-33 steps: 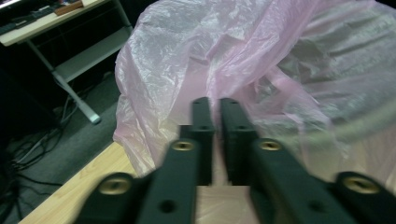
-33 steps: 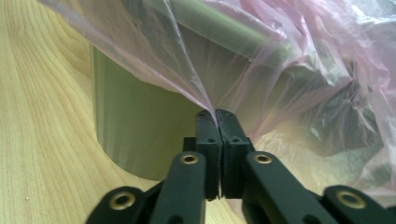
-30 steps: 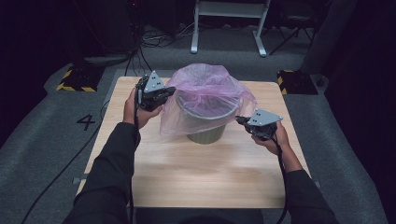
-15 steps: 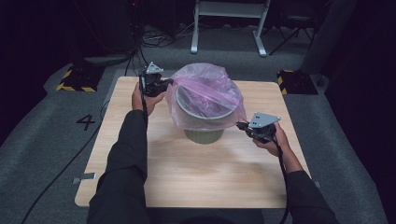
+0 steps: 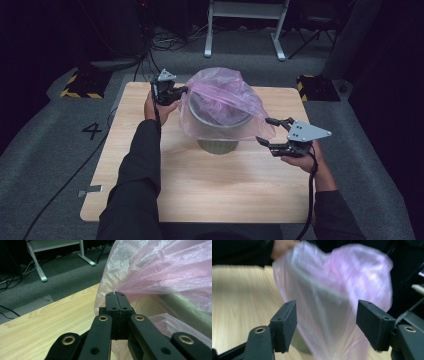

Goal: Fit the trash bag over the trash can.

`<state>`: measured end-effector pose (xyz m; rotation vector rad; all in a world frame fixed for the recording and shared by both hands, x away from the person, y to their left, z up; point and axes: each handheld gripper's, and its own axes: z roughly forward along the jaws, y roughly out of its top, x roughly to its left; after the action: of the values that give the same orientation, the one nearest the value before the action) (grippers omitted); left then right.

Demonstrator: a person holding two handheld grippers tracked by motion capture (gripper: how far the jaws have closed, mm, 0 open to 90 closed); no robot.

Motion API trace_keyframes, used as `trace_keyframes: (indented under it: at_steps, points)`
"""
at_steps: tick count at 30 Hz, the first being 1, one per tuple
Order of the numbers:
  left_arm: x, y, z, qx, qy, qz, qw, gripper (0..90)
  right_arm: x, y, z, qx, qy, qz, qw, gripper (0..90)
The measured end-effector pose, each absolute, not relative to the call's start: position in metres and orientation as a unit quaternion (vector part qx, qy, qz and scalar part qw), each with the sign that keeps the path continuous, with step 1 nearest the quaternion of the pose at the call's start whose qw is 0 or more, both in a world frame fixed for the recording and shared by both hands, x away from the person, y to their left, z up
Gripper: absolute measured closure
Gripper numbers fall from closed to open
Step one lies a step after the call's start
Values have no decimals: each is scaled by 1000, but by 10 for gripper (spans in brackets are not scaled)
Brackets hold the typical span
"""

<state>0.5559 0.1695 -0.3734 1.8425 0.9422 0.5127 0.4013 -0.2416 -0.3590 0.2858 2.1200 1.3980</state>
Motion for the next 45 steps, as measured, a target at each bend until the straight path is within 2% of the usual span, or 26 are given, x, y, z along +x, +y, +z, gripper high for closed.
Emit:
trace_keyframes:
  at_steps: [5, 7, 13, 14, 17, 19, 20, 22, 23, 28, 32, 34, 37, 40, 45]
  points:
    - [556, 167, -375, 758, 384, 209, 483, 900, 406, -245, -343, 136, 770, 555, 284, 370]
    - [556, 166, -376, 757, 387, 207, 484, 900, 415, -238, -339, 168, 777, 521, 311, 356]
    - [557, 163, -377, 760, 383, 206, 483, 900, 442, -225, -335, 188, 795, 476, 326, 324]
    - [558, 163, -377, 762, 380, 206, 482, 900, 446, -224, -334, 194, 797, 473, 322, 349]
    - [558, 160, -377, 764, 377, 204, 483, 900, 454, -221, -335, 193, 809, 451, 323, 521]
    - [558, 159, -378, 765, 376, 202, 483, 900, 458, -220, -336, 187, 814, 449, 318, 699]
    - [558, 158, -378, 766, 375, 200, 483, 900, 459, -219, -338, 189, 813, 439, 333, 772]
    - [558, 157, -378, 767, 374, 199, 483, 900, 462, -219, -340, 196, 805, 436, 351, 871]
    - [558, 157, -378, 767, 372, 200, 483, 900, 463, -219, -341, 200, 801, 438, 355, 890]
    - [558, 155, -379, 768, 370, 201, 483, 900, 474, -220, -345, 235, 777, 466, 351, 900]
    - [558, 153, -379, 768, 369, 200, 484, 900, 489, -221, -350, 274, 756, 460, 375, 900]
    - [559, 153, -379, 770, 366, 200, 482, 900, 498, -223, -353, 295, 752, 457, 372, 900]
    - [561, 152, -380, 772, 365, 195, 482, 900, 512, -222, -359, 316, 753, 455, 354, 900]
    - [561, 152, -382, 775, 363, 181, 484, 900, 529, -221, -367, 339, 762, 464, 299, 900]
    - [556, 155, -384, 786, 342, 162, 489, 900, 531, -219, -376, 332, 762, 500, 242, 900]
